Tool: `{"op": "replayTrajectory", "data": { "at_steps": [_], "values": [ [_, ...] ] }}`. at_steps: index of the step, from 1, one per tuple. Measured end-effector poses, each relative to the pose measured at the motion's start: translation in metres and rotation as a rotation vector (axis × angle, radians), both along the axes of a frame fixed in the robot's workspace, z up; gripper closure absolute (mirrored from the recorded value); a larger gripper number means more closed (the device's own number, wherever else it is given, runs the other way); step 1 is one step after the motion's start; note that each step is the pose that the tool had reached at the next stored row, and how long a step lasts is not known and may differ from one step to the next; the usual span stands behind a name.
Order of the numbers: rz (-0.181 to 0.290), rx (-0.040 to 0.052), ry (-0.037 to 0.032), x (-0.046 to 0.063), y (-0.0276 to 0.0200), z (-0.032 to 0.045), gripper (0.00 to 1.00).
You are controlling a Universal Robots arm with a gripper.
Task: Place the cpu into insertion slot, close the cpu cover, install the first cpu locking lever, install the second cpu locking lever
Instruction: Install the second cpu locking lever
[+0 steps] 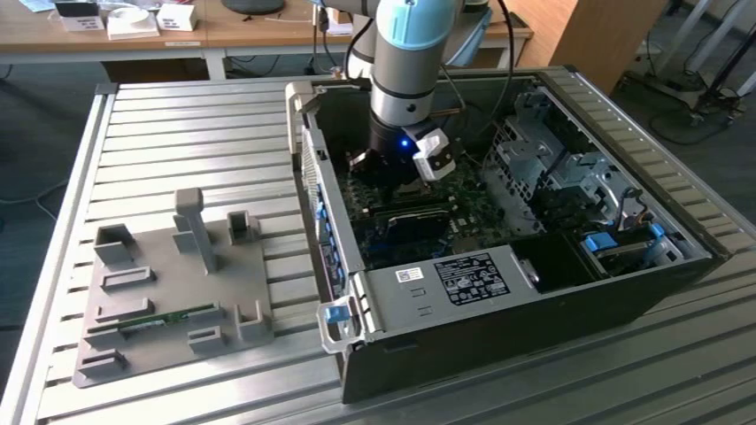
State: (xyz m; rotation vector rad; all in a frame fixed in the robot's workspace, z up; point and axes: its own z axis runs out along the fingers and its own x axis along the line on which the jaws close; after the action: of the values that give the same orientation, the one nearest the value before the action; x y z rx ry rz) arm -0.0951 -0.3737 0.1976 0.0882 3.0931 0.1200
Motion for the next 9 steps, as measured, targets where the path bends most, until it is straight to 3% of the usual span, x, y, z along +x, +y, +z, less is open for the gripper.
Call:
{"op": "replayTrajectory", "data": {
  "at_steps": [9],
  "values": [
    [0.000, 0.0035, -0.0005, -0.0020, 0.0000, -0.0003, 0.89]
  ]
}}
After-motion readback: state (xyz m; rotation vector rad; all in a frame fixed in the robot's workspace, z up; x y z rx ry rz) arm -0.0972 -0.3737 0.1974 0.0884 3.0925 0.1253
